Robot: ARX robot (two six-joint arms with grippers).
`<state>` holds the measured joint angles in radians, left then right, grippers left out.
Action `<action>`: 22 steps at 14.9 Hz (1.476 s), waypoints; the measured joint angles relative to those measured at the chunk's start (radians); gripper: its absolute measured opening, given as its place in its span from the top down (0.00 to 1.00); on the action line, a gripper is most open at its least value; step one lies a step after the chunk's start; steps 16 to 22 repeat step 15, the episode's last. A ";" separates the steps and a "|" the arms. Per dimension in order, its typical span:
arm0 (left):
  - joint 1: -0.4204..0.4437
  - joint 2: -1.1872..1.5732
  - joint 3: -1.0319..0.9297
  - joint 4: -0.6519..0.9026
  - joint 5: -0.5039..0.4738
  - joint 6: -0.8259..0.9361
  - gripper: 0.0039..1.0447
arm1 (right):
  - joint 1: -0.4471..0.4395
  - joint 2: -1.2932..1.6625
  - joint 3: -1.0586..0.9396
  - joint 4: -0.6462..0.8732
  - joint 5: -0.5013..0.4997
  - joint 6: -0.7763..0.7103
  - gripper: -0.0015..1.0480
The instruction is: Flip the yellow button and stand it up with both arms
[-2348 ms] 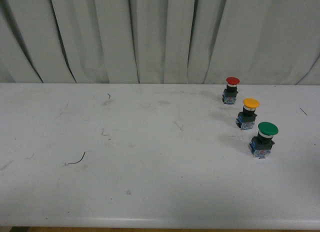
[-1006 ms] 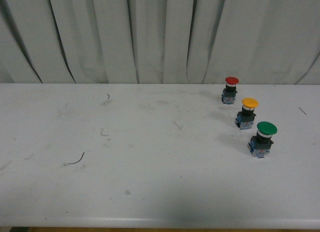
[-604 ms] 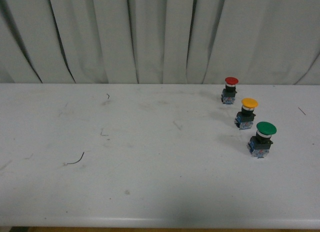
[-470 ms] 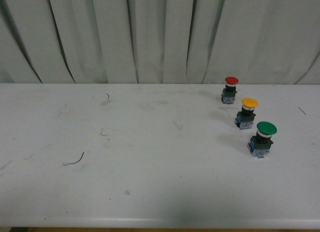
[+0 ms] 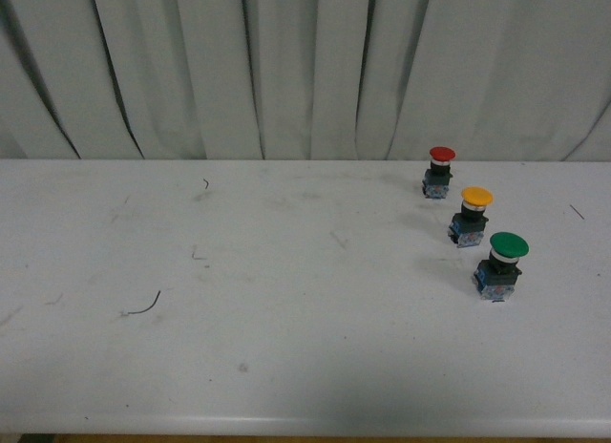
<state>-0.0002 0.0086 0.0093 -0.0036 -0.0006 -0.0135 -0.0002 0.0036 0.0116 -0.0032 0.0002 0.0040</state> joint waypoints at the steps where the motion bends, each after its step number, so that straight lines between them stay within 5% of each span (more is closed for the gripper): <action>1: 0.000 0.000 0.000 0.000 0.000 0.000 0.06 | 0.000 0.000 0.000 0.000 0.000 0.000 0.32; 4: 0.000 0.000 0.000 0.000 0.000 0.000 0.06 | 0.000 0.000 0.000 0.000 0.000 0.000 0.05; 22: 0.000 0.000 0.000 0.000 0.000 0.000 0.06 | 0.000 0.000 0.000 0.000 0.000 0.000 0.06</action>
